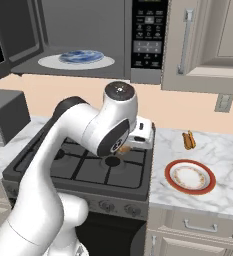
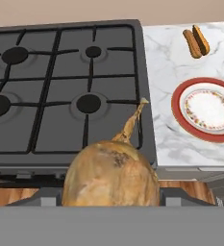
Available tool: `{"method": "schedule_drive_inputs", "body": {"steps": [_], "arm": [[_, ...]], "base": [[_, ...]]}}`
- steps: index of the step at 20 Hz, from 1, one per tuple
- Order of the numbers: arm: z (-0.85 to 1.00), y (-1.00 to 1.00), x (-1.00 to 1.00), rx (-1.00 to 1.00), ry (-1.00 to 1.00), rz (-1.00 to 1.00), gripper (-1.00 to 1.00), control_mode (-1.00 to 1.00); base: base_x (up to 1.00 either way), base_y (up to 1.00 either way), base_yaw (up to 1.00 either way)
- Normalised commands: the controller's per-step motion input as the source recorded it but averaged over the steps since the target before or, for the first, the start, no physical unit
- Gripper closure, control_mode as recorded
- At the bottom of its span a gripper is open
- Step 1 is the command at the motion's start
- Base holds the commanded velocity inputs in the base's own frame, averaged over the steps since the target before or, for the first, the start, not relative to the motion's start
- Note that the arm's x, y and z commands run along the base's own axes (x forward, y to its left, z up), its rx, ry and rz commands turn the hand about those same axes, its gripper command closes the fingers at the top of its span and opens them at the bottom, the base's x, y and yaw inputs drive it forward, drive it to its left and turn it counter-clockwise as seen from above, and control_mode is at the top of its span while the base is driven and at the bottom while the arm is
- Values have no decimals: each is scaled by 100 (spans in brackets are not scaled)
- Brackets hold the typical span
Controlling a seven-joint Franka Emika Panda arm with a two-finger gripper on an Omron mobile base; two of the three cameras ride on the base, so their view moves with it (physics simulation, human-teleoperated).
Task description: Pick the onion from the microwave and place it on plate located on the counter.
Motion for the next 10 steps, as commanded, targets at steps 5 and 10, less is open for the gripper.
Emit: {"method": "schedule_drive_inputs", "body": {"steps": [5,10], "arm": [[-61,-32,17,0,6,0,100,-100],[-35,-34,18,0,6,0,100,-100]], "base": [[0,0,0],[0,0,0]]}}
